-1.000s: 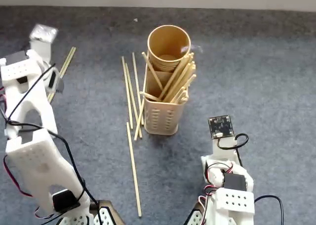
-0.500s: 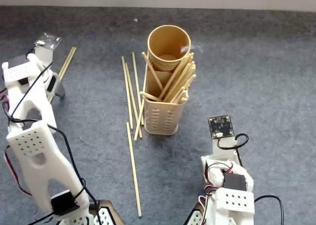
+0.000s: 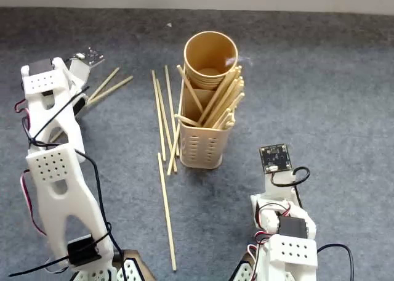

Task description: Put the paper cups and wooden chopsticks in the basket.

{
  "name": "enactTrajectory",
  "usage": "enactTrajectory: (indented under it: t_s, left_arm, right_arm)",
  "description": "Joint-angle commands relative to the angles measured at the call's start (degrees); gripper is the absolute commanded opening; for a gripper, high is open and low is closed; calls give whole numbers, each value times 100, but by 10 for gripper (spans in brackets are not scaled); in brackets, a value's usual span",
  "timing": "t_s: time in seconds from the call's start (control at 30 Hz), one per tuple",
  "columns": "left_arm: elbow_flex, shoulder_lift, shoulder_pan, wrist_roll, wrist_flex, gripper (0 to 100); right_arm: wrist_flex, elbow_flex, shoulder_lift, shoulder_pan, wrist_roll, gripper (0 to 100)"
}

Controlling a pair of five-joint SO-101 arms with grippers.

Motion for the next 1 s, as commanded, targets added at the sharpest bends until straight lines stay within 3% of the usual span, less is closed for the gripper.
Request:
enactTrajectory:
  t_s: [0.0,0.1,0.23,0.57,0.8,0.97]
  left_arm:
    - [-1244,-4,57,440,615,5]
    - [-2677,-4,286,897,1187,4]
    - [-4119,-347,567,1829,1169,4]
    - [-3873,-2809,2519,4281,1169,4]
    - [-3899,-3996,4541,4818,1160,4]
    - [-3925,-4163,5226,5029,1178,4]
  right_arm:
    - [-92,4,-57,-57,62,5]
    - [-92,4,-57,-57,62,5]
    - [-92,4,-57,-57,62,5]
    - [-92,4,-57,-57,62,5]
    - [-92,4,-57,-48,62,5]
    - [-92,4,-57,-31,62,5]
